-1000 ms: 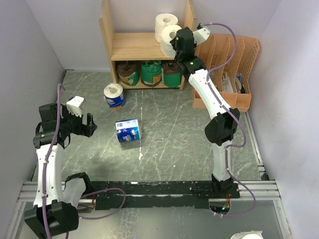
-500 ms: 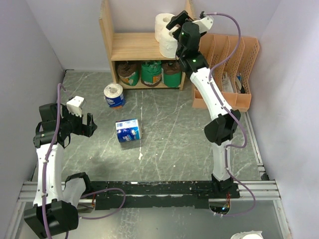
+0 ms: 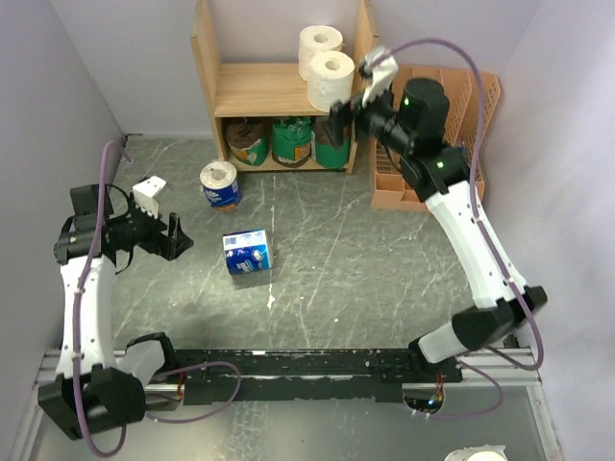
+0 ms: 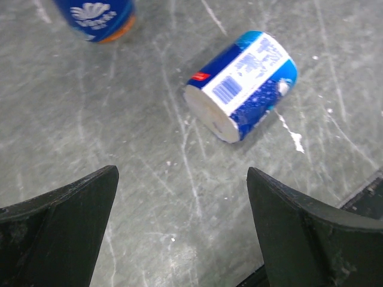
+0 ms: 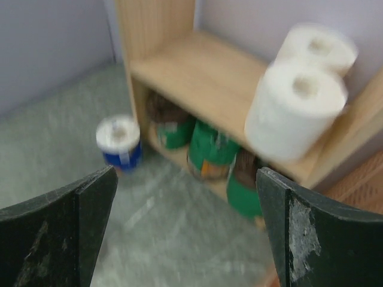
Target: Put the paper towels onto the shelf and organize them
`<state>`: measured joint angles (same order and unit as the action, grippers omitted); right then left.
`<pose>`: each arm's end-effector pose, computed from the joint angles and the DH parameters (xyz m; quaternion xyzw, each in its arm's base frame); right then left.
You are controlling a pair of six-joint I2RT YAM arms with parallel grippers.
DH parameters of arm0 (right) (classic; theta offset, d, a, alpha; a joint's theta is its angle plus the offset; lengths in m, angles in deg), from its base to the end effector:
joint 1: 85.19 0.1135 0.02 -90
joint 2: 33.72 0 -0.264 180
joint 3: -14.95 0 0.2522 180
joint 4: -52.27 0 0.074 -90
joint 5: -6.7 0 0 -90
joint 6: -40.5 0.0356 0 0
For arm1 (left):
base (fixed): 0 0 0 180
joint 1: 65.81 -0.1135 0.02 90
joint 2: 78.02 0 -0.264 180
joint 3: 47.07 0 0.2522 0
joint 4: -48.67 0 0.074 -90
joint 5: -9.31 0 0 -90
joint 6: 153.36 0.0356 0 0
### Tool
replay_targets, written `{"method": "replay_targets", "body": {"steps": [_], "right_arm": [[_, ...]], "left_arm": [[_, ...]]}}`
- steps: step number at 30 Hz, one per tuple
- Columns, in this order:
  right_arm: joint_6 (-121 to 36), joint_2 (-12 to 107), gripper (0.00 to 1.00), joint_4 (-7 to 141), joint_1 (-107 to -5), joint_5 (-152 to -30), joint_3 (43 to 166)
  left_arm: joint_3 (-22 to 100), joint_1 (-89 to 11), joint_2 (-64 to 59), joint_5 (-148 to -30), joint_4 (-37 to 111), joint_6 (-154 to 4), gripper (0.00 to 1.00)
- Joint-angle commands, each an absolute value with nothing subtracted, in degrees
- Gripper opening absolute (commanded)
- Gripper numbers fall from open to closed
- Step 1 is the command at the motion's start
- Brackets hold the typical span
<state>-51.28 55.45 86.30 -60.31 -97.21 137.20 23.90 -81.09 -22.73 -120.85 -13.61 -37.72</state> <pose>0.3012 0.1491 0.5133 -0.2458 0.6691 0.2239 0.6647 0.1816 0.0258 0.3251 0.2052 0.8576 -0.1775 0.4369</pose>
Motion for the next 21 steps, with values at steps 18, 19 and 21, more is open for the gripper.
{"method": "replay_targets", "body": {"steps": [18,19,21], "right_arm": [[-72.78,33.55,1.0,84.21,-67.7,-88.85,72.07],[-72.8,33.4,0.99,83.61,-68.16,-88.49,71.74],[-72.74,33.22,1.0,82.59,-68.93,-88.08,71.14]], "left_arm": [[17.1,-68.99,-6.37,-129.94,10.61,-70.35,1.0],[15.91,-68.63,-6.45,-128.91,11.93,-71.71,1.0],[13.66,-67.96,-6.12,-127.44,14.73,-73.62,1.0]]}}
